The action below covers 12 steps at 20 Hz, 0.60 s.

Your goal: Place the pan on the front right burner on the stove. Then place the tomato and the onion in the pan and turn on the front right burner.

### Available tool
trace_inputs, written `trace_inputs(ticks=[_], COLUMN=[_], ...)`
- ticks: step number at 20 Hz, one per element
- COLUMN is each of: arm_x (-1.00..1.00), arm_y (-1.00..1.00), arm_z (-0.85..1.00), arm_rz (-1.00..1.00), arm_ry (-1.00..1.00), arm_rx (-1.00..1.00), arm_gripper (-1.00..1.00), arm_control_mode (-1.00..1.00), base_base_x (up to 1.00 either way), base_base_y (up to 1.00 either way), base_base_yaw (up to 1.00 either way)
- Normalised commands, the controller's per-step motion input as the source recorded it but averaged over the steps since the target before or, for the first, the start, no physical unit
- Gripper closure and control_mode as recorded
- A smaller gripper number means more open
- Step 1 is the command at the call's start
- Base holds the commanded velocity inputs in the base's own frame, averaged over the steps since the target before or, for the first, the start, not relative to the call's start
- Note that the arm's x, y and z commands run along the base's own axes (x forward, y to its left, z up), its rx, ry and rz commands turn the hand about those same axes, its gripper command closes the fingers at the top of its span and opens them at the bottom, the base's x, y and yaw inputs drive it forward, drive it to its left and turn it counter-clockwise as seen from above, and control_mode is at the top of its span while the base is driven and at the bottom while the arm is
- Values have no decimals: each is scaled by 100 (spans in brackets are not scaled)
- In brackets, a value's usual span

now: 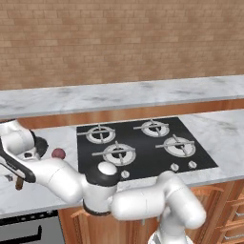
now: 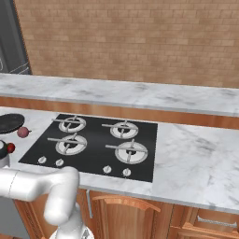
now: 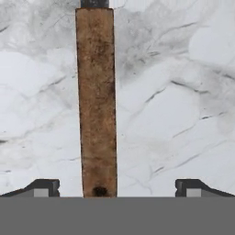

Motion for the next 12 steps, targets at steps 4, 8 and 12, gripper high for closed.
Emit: trace_inputs(ticks=[4,8,12], arm_x=[22,11,1], arm_y=[30,24,4], arm_z=[-19,-18,-12], arm_rz=[-5,-6,-6], arm_ry=[3,1,0], arm_rx=[0,-2,-6], arm_gripper=[-100,-100,-100], arm_control_mode=[-100,-100,-100], base_base_x=[0,0,0], base_base_y=[0,0,0], base_base_yaw=[0,0,0])
